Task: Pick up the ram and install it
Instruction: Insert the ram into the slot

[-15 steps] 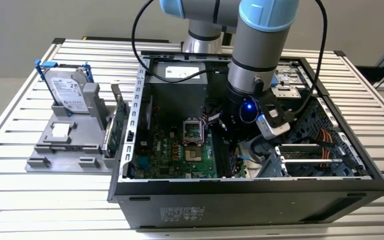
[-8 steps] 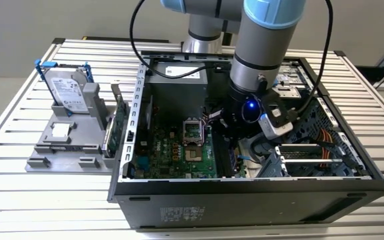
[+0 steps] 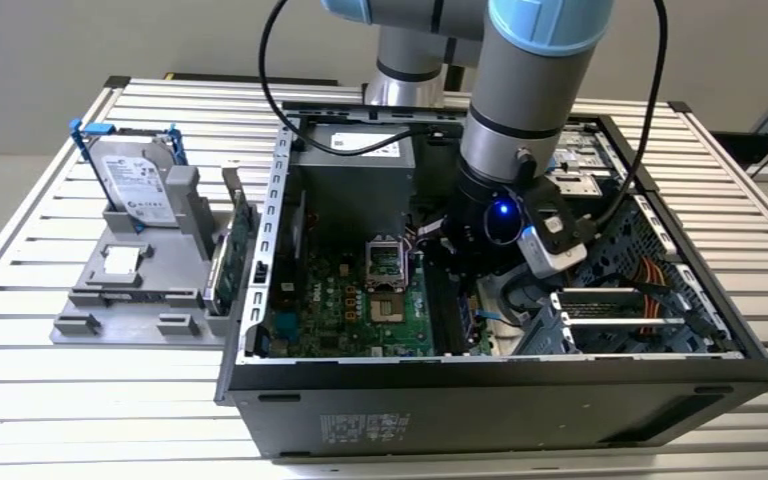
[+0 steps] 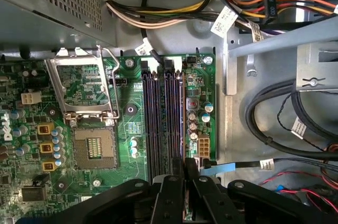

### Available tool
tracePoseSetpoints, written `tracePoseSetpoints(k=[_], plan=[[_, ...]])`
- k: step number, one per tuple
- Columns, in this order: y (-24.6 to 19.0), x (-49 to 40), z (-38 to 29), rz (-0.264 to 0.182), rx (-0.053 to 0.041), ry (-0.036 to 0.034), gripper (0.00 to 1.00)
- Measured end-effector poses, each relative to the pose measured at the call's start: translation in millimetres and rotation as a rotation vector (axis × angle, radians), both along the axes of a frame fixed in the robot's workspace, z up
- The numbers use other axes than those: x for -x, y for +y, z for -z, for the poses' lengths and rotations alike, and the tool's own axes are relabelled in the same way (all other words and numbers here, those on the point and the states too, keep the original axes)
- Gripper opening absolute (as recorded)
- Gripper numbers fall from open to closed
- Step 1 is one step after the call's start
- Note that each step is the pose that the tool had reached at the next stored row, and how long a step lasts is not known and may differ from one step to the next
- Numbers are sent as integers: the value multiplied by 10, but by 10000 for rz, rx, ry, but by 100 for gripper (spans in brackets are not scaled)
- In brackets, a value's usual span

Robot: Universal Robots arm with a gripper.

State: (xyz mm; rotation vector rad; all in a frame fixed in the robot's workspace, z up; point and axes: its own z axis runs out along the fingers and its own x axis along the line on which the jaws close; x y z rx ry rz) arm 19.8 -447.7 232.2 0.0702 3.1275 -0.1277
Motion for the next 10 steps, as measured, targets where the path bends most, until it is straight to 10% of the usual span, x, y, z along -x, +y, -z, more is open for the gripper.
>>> tracePoseSetpoints(k=[10], plan=[[0, 7, -12, -14, 0, 21, 0]])
